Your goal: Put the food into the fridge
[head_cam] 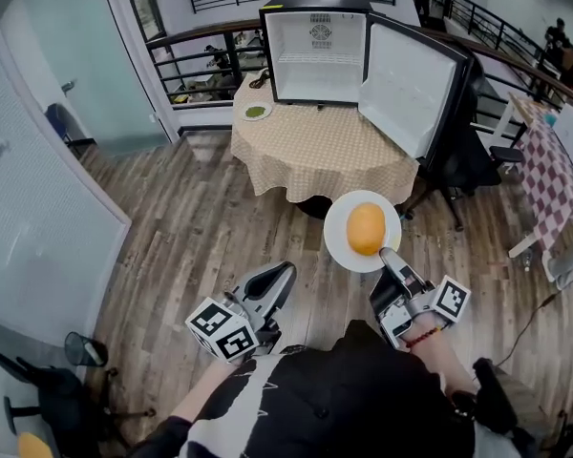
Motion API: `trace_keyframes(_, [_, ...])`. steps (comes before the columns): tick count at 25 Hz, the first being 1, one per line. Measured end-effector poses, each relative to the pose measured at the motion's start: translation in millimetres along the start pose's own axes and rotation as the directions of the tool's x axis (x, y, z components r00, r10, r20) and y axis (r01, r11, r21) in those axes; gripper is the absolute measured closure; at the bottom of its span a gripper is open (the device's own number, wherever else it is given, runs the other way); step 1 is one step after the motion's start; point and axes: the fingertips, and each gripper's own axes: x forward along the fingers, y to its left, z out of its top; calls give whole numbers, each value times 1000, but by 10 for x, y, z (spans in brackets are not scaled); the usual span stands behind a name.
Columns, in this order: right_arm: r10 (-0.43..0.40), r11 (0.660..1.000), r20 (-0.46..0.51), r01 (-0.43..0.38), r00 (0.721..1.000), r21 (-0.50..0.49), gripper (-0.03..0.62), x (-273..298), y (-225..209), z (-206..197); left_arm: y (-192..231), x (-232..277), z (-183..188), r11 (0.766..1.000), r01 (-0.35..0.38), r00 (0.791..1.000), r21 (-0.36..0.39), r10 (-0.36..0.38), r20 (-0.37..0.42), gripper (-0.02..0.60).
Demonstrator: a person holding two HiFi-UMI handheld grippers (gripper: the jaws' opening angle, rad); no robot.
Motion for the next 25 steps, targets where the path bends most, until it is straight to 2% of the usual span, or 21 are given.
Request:
trace_keyframes(11, [-32, 999, -13, 32, 999, 3, 569, 412, -268, 152, 435, 264, -39, 1000, -1, 1000, -26, 1, -5, 560])
trace_keyframes(16, [-44, 999, -24, 44, 999, 5, 569, 834, -451, 412, 807, 542, 58, 1000, -9, 1000, -25, 9, -7, 560])
trace_keyframes(25, [-11, 1000, -63, 10, 998, -17, 571, 1680, -479, 1029, 1402, 1253, 375, 1000, -13, 1000, -27, 14, 18, 560])
